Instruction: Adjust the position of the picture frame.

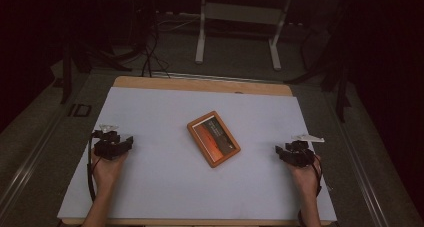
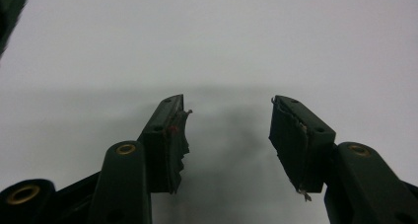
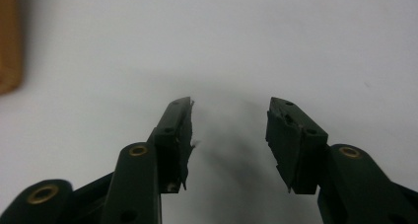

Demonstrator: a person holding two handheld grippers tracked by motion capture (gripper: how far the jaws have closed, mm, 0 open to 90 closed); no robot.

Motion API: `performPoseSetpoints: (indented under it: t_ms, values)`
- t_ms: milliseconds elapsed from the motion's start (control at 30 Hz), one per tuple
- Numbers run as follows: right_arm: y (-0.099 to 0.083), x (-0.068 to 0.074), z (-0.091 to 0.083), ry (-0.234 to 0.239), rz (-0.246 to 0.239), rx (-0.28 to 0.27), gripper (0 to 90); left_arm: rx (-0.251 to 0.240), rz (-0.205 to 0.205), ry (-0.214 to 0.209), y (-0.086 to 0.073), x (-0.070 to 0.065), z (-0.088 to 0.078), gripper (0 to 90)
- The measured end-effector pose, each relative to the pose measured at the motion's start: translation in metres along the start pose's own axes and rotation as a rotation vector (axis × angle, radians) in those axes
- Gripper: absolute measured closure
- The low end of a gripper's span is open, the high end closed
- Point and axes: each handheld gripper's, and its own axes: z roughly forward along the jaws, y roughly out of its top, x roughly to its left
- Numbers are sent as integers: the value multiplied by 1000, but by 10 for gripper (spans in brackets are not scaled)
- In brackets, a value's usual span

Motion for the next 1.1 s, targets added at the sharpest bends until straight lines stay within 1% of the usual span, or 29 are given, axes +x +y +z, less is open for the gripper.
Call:
performPoseSetpoints:
  t_ms: [67,133,167,233,267,300,333,400,433,567,633,667,700,733,767,833,900,933,1033,1100]
  values:
    - [2,4,-1,22,-9,-4,520,-6,21,-55,0,-7,-1,475]
    - [3,9,-1,31,-27,-4,520,-4,49,-95,0,-13,-2,479]
    - [3,11,0,35,-41,-3,521,-4,55,-111,0,-16,-3,486]
    - [4,14,2,42,-49,-4,524,-1,76,-153,1,-23,-5,501]
    - [4,15,2,55,-46,-6,529,2,86,-171,0,-27,-5,516]
    - [5,16,3,65,-44,-13,533,2,86,-171,0,-27,-5,522]
    - [5,17,3,70,-45,-17,536,7,119,-186,1,-33,-5,525]
    - [7,21,3,77,-59,-26,547,5,138,-206,1,-40,-6,540]
    - [8,24,3,79,-70,-29,553,4,148,-209,1,-42,-6,546]
    - [12,28,4,98,-84,-40,585,-1,184,-216,2,-51,-6,577]
    - [14,30,4,103,-89,-45,603,1,188,-220,1,-52,-6,599]
    - [16,31,5,107,-97,-46,626,7,192,-213,1,-53,-6,599]
    - [19,35,7,110,-111,-46,673,14,183,-219,1,-54,-5,623]
    - [20,37,8,109,-119,-45,703,15,180,-218,0,-54,-4,629]
    - [21,39,10,109,-128,-46,747,18,185,-213,0,-54,-3,634]
    - [23,42,12,123,-136,-53,838,25,180,-214,0,-53,-1,638]
    - [25,46,16,136,-149,-57,896,31,177,-220,-1,-53,0,639]
    - [27,49,19,145,-153,-59,897,29,178,-222,-1,-53,0,640]
    - [31,56,27,174,-170,-41,898,27,186,-235,-1,-54,0,666]
    - [33,63,33,183,-189,-29,898,27,206,-247,-1,-55,0,692]
